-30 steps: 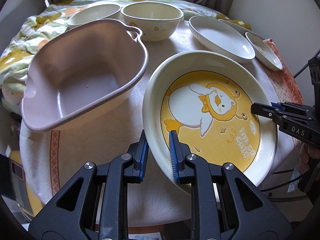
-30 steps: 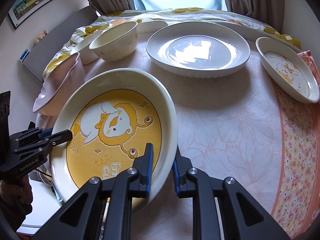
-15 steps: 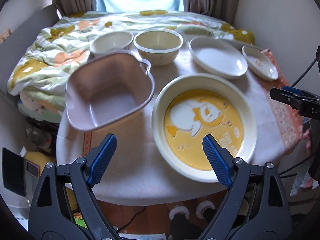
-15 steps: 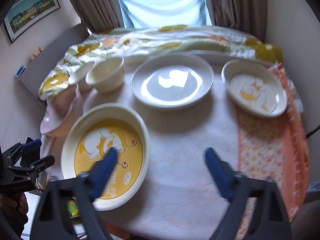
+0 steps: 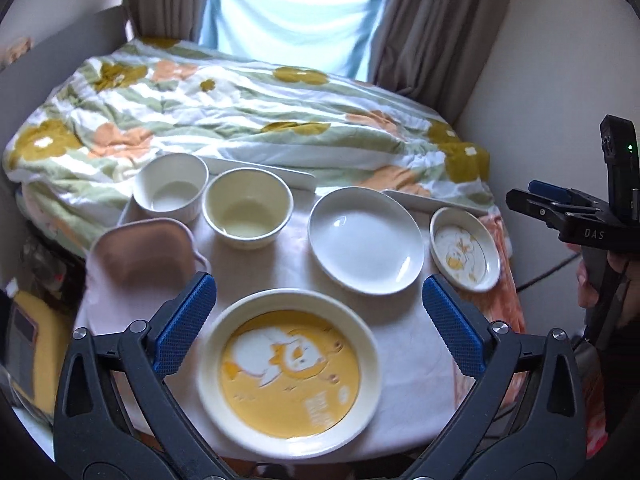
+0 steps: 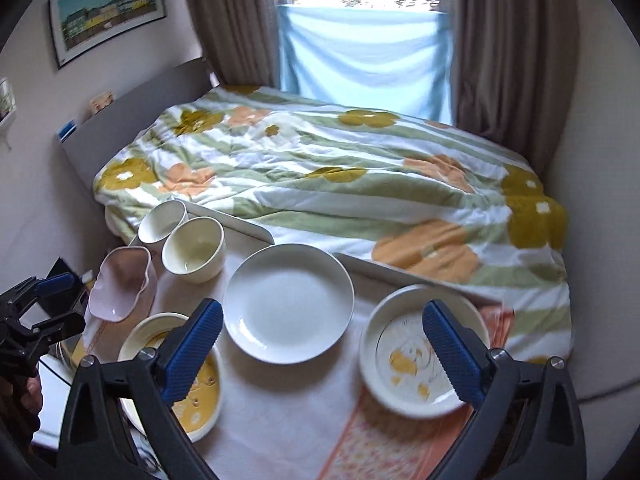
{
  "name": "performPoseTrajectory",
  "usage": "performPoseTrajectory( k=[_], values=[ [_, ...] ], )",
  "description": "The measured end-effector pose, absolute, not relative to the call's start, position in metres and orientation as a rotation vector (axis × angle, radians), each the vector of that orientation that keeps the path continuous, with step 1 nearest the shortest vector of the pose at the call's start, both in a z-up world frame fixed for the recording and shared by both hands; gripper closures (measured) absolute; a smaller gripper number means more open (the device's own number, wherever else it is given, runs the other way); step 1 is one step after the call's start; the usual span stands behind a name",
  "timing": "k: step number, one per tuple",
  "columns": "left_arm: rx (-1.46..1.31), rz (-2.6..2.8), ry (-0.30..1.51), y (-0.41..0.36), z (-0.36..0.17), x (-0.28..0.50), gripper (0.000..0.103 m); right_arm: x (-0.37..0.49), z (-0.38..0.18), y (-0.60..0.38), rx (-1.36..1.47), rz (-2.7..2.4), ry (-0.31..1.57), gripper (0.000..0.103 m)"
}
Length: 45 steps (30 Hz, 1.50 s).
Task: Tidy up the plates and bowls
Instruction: 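Grasp the rim of the plain white plate with both grippers, then carry the white plate with both grippers over the lion plate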
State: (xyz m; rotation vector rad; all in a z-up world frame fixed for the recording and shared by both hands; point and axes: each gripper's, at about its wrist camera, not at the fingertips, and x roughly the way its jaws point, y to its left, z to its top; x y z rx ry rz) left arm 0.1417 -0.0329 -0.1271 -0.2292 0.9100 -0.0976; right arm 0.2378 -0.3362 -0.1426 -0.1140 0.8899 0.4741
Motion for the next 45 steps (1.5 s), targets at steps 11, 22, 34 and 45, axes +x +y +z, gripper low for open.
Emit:
performPoseTrajectory(
  k=[11, 22, 34, 45],
  values=[
    [-0.443, 0.092, 1.161, -0.067, -0.238, 0.232, 0.003, 0.365, -0.250, -0.336, -0.184, 0.788, 1.188, 0.035],
    [-0.483, 0.118, 1.286, -0.075, -0.308, 0.265, 0.053, 0.389, -0.327, -0.309, -0.239, 0.933, 1.308, 0.069],
    [-0.501, 0.128, 1.291, -0.074, -0.315, 0.269, 0.085, 0.390, -0.339, -0.305, -0.269, 0.971, 1.309, 0.087],
    [-0.397, 0.132, 1.275, -0.085, -0.302, 0.266, 0.085, 0.386, -0.336, -0.308, -0.249, 0.968, 1.290, 0.088]
  ],
)
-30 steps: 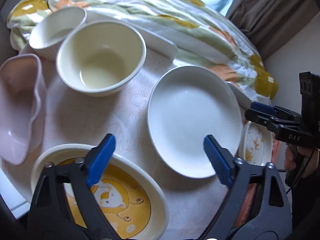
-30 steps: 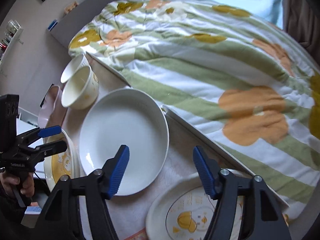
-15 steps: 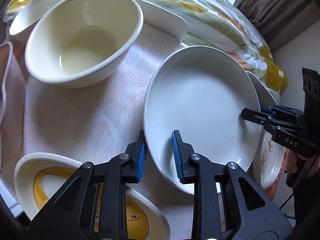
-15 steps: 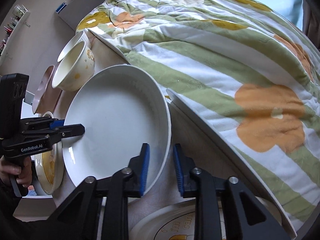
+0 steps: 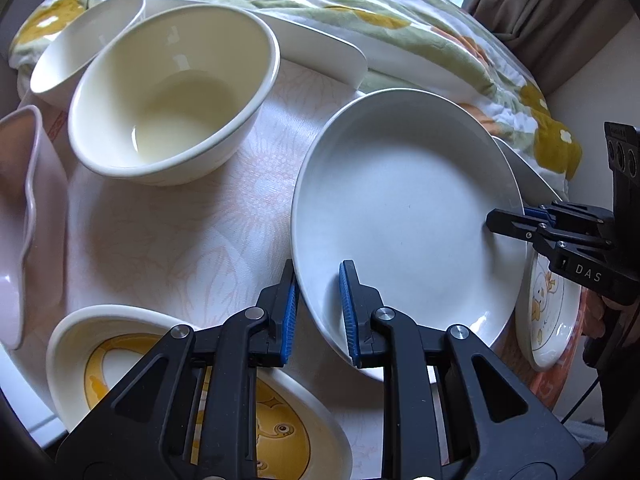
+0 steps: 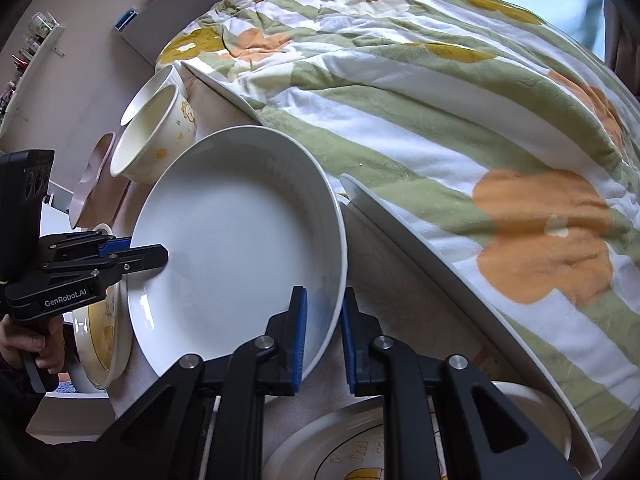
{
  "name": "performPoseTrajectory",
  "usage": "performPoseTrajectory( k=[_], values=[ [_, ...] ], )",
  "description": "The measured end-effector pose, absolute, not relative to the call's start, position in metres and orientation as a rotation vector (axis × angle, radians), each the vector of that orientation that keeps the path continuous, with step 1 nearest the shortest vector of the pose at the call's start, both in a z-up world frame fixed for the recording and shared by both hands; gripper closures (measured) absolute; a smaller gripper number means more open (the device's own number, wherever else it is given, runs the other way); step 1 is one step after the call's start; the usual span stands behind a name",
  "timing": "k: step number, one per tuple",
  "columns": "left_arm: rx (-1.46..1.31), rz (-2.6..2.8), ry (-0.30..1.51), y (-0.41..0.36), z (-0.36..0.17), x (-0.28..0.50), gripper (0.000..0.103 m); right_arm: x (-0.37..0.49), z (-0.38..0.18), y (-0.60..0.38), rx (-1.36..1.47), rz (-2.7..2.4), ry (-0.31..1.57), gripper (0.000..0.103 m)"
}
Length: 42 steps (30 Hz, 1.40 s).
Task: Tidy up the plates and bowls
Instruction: 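Carry the white plate with both grippers over the lion plate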
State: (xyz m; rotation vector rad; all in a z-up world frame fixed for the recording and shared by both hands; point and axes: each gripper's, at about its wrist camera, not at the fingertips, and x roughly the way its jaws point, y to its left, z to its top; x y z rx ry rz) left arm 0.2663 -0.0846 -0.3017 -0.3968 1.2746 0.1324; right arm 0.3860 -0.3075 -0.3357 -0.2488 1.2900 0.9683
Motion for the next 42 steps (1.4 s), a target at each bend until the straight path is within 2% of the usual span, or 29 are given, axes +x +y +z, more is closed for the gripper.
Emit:
performPoseTrajectory(
  k=[12, 21, 33, 42],
  values=[
    [-0.369, 0.099, 1.182, -0.070, -0.249, 0.236, 0.085, 0.356, -0.289, -0.308, -0.211, 0.919, 1.225, 0.088],
    [-0.318, -0.009, 1.175, -0.031, -0.224, 0.172, 0.085, 0.266, -0.253, -0.297, -0.074, 0.784, 1.208, 0.088],
    [-0.067, -0.232, 1.236, 0.007, -0.250, 0.119, 0.085, 0.160, -0.275, -0.266, 0.146, 0.474, 1.209, 0.088],
    [-0.003, -0.269, 1.254, 0.015, -0.282, 0.115, 0.085, 0.131, -0.295, -0.245, 0.077, 0.357, 1.172, 0.088]
  ],
)
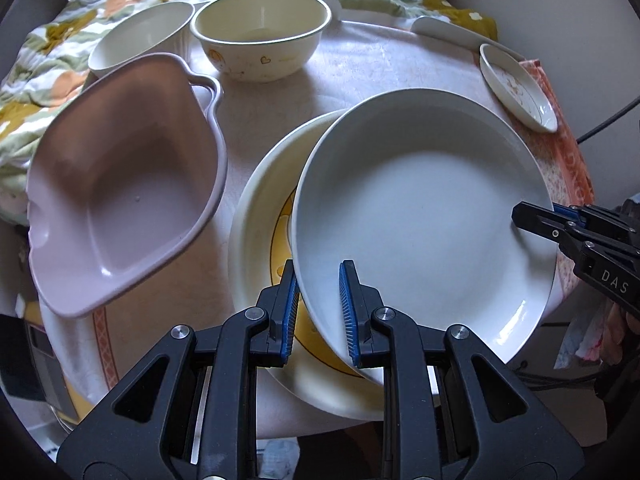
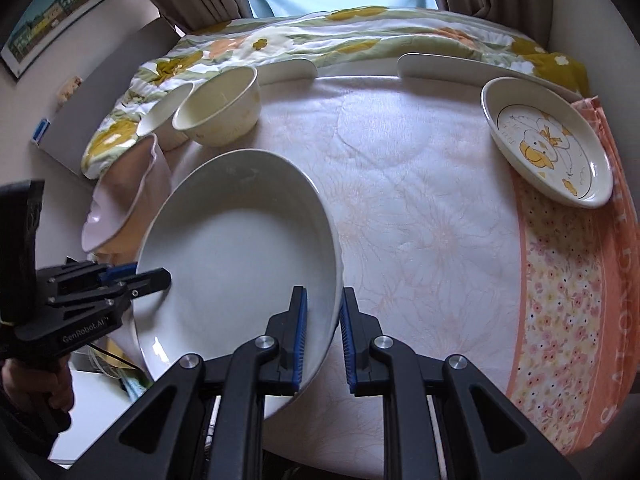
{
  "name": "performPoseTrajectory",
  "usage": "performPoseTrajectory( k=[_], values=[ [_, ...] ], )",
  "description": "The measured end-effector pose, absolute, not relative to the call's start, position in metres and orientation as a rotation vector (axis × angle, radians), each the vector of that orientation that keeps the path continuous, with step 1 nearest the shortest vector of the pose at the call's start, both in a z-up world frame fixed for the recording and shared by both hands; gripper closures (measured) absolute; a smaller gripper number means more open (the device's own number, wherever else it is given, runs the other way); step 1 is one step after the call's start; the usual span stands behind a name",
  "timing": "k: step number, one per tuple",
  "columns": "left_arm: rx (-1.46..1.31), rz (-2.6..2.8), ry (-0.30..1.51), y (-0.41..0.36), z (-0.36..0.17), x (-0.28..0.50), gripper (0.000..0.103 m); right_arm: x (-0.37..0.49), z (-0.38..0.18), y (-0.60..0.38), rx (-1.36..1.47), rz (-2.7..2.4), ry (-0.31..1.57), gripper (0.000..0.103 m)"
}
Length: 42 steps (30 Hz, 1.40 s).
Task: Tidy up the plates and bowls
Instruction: 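Carry the white plate with both grippers over the lion plate, then lower the white plate onto the lion plate and open both grippers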
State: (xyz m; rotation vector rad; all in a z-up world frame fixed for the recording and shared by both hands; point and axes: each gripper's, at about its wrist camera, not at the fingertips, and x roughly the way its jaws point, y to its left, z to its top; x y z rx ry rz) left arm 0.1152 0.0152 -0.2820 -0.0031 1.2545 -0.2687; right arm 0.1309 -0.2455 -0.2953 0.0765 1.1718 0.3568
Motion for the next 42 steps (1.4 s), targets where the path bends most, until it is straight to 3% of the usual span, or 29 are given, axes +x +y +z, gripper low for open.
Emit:
performPoseTrajectory(
  k=[13, 25, 42],
  values=[
    [0.134, -0.251, 1.228, 0.003, -0.285, 0.115, 0.085, 0.120, -0.299, -0.233, 0.006, 0.300, 1.131, 0.088],
    [0.463, -0.163, 1.105, -0.031, -0.284, 0.099, 0.085, 0.110, -0.299, -0.225, -0.065, 0.263, 1.097, 0.088],
    [0.542, -0.095, 1.072, -0.031, -0.284, 0.097, 0.085, 0.111, -0.297, -0.206, -0.182, 0.263, 1.082, 0.088]
  ],
)
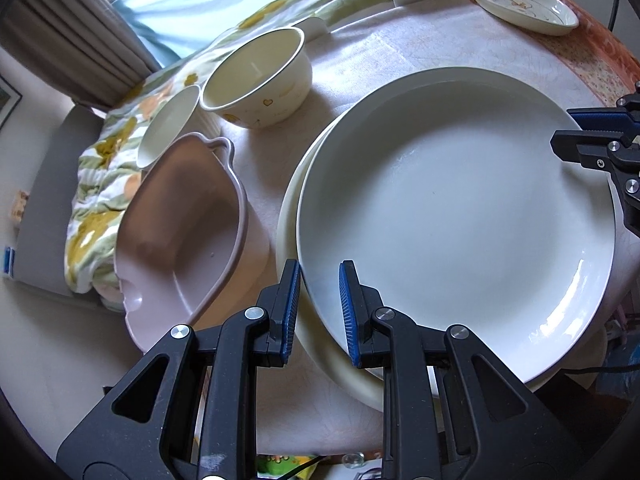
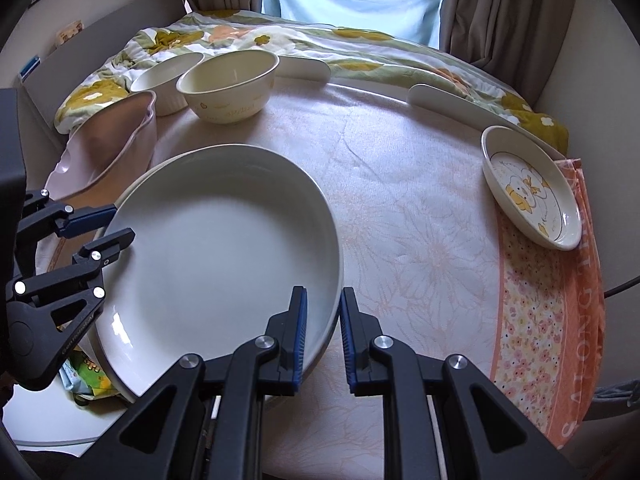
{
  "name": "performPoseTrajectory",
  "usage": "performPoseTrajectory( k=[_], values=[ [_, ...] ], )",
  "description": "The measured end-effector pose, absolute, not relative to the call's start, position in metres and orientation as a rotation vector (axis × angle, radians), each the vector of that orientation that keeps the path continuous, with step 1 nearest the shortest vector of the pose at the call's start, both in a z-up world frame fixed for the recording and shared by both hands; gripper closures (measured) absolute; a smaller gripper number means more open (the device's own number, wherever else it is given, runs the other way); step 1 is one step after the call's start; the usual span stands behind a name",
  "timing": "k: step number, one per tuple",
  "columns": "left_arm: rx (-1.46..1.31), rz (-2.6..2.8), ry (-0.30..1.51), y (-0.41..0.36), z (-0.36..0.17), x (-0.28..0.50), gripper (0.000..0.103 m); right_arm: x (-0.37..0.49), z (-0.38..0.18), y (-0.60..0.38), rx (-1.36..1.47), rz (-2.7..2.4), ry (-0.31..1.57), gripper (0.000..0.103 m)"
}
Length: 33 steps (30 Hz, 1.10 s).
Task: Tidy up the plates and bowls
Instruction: 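Lower the white plate onto the lion plate and open both grippers, then grasp the rim of the small duck plate with both grippers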
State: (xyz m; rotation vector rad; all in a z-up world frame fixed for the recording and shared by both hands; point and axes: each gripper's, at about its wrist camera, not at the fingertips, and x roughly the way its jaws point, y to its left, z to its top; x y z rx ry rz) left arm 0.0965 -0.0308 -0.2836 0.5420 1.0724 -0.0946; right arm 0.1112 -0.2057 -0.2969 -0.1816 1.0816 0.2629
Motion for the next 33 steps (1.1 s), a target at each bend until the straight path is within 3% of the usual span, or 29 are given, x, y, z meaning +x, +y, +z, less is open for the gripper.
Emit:
performPoseTrajectory(
  k=[13, 19, 21, 23, 24, 25, 26, 27, 28, 33],
  values=[
    [0.515, -0.102, 1.069, -0.027, -0.278, 0.097, 0.085, 0.109, -0.291, -0.202, -0.190, 0.273, 1.065, 0.088],
    [0.390, -0.168, 1.023, -0.024, -0.229, 0.103, 0.085, 0.110, -0.262, -0.220, -0.095, 0.232, 1.041, 0.088],
    [0.354, -0.197, 0.995, -0.028, -0.211, 0.107, 0.074, 0.111, -0.246, -0.230, -0.074, 0.208, 1.025, 0.088],
    [0.303, -0.234, 0.951, -0.033, -0.190, 0.114, 0.011, 0.112, -0.231, -0.242, -0.051, 0.180, 1.006, 0.088],
    [0.268, -0.257, 0.909, -0.035, -0.177, 0.116, 0.002, 0.112, -0.225, -0.248, -0.037, 0.168, 0.998, 0.083],
    [0.243, -0.280, 0.878, -0.038, -0.169, 0.117, 0.000, 0.111, -0.219, -0.256, -0.023, 0.154, 0.987, 0.076],
    [0.209, -0.324, 0.853, -0.043, -0.158, 0.121, 0.000, 0.111, -0.213, -0.264, -0.012, 0.136, 0.973, 0.049],
    [0.191, -0.353, 0.848, -0.048, -0.152, 0.127, 0.000, 0.112, -0.208, -0.273, -0.001, 0.114, 0.963, 0.012],
    [0.178, -0.379, 0.847, -0.054, -0.147, 0.133, 0.000, 0.112, -0.205, -0.280, 0.009, 0.101, 0.958, 0.000],
    [0.140, -0.500, 0.853, -0.096, -0.133, 0.171, 0.000, 0.110, -0.190, -0.334, 0.037, 0.007, 0.885, 0.000]
  ],
)
